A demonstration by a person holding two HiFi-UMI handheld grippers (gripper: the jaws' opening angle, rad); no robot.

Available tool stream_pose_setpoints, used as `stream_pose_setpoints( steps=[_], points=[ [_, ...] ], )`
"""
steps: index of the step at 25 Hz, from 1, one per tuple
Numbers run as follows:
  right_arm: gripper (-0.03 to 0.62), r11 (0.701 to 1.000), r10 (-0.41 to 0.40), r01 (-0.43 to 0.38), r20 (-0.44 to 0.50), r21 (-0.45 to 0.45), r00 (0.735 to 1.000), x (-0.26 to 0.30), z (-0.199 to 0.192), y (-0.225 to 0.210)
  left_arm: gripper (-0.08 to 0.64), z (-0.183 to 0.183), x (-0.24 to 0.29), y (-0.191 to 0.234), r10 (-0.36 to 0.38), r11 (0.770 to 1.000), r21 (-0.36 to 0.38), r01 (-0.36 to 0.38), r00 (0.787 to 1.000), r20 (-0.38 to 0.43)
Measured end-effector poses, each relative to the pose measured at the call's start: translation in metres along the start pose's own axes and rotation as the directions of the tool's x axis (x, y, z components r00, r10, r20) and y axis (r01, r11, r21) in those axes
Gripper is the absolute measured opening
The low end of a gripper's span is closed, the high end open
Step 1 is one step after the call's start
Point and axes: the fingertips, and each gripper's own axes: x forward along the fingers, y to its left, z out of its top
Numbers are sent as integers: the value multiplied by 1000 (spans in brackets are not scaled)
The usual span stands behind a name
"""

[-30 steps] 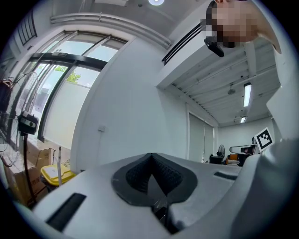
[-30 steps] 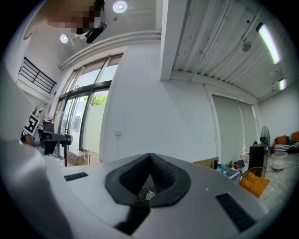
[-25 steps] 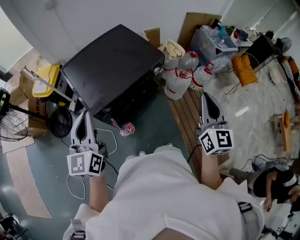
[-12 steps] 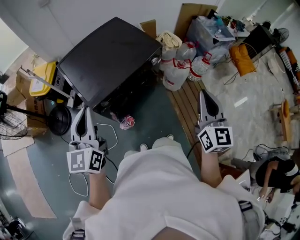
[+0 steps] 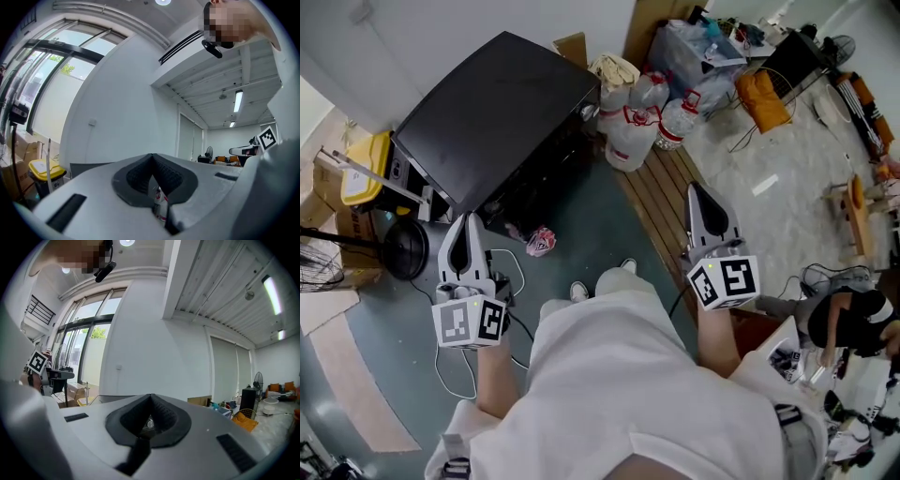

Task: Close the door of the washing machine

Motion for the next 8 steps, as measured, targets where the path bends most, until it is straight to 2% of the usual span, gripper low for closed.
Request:
stream_pose_setpoints(
  steps=[8],
  points=[
    [-3, 999, -24, 23, -23, -46, 999, -19, -12, 2, 5, -15, 4, -15, -44, 999, -6, 44, 999, -21]
  ],
)
